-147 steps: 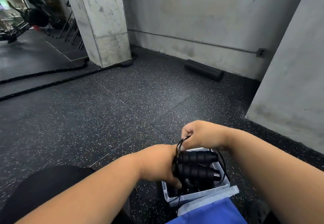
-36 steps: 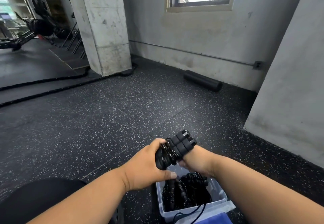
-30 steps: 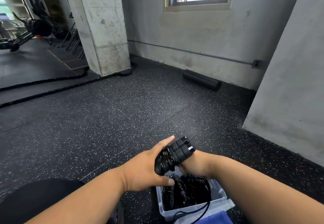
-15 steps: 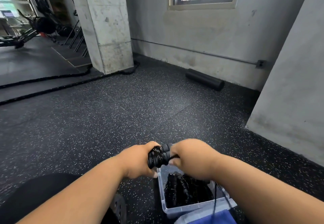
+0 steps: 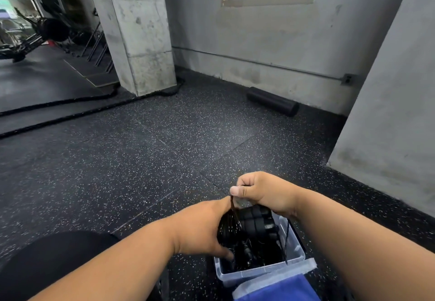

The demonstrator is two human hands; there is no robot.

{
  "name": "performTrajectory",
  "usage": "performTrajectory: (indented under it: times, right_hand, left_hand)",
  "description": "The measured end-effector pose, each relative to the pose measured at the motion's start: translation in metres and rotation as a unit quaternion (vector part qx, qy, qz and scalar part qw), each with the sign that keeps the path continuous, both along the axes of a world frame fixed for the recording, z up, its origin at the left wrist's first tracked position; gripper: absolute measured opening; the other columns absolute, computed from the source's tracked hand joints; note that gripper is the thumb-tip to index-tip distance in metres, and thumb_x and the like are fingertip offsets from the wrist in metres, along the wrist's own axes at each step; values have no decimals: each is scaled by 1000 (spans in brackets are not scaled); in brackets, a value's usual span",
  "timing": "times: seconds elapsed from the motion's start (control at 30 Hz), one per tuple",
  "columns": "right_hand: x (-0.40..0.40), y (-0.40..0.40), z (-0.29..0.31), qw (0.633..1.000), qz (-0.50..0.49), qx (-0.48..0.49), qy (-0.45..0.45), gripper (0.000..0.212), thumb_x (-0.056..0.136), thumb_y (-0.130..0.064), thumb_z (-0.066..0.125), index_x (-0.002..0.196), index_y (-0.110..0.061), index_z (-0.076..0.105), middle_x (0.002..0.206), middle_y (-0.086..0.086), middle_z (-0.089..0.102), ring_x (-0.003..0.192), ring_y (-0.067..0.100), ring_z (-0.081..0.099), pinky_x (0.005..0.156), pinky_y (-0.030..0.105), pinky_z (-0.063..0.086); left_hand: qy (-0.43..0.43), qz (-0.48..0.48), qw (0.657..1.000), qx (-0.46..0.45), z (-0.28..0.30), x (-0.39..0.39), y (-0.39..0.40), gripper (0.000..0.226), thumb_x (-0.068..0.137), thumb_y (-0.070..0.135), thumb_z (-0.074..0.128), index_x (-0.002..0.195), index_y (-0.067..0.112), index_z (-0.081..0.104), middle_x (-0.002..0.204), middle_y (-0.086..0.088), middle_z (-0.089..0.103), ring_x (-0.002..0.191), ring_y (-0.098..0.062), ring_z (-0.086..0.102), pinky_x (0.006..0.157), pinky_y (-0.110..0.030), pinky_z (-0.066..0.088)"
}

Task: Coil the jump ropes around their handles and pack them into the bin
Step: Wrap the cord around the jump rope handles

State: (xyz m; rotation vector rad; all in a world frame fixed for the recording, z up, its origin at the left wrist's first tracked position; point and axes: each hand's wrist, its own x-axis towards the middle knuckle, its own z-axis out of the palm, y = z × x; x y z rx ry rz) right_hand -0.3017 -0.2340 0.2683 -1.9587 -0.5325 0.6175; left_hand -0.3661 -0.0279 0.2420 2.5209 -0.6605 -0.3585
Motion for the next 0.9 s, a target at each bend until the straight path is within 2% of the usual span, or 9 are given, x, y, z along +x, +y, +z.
performTrajectory:
  times: [0.1,0.2,0.33,0.4,0.47,0.6,0.73,0.83,0.9]
  right_hand:
    - [6,-7,-11,990,-53,84,102,24,104,-25,58,82,-16,61,65,1,52,53,13,41,51,25,32]
    - [7,-10,-27,992,-70,28,96,29,103,-12,39,82,-20,59,60,-3,38,51,9,26,50,23,19]
    - [0,4,-37,992,-30,-119,-11,30,103,-11,41,82,-20,59,62,-1,50,53,14,40,50,28,30]
    - [-1,14,-35,955,50,-265,-128,28,101,-2,42,91,-14,66,83,5,65,78,25,58,65,29,39]
    - [-5,20,-32,924,82,-323,-188,26,98,2,43,103,-10,66,106,8,68,101,27,60,74,26,39]
    - [-11,23,-30,912,105,-344,-197,28,98,-3,48,120,-10,63,124,10,67,113,30,61,96,32,46]
    - [-23,21,-14,909,94,-351,-204,23,106,-36,48,109,-18,62,110,6,69,98,27,63,79,32,46]
    - [-32,21,6,877,124,-391,-250,20,103,-41,54,98,-22,59,98,0,67,87,26,59,71,30,39]
    - [-32,19,19,885,142,-362,-256,17,101,-41,58,92,-27,61,90,-4,66,81,21,57,66,30,39]
  left_hand:
    - [-12,60,997,-46,5,2,4,75,66,48,95,120,49,43,113,21,62,102,3,61,93,-29,54]
    - [-2,110,987,-114,9,4,7,77,66,50,95,121,52,42,113,20,62,101,2,61,90,-27,54]
    - [2,152,978,-140,-2,8,5,84,67,50,94,127,49,36,120,17,59,105,-1,60,94,-30,54]
    - [14,157,976,-153,-9,10,7,99,68,47,93,139,54,25,121,16,59,102,-2,64,91,-28,55]
    - [23,138,980,-138,-13,12,11,114,69,41,93,152,58,16,120,21,62,97,1,66,87,-21,53]
    - [3,138,985,-102,-16,15,19,92,71,27,88,143,53,37,106,17,69,91,1,66,77,-18,53]
    - [16,168,985,-38,-19,19,31,80,72,29,86,137,45,42,98,11,69,80,-3,66,68,-23,53]
    - [22,157,986,52,-21,20,38,78,71,32,85,134,47,42,101,16,66,87,-7,67,77,-32,57]
    - [44,122,990,56,-19,16,35,78,71,30,86,133,48,42,103,18,66,89,-5,65,76,-24,53]
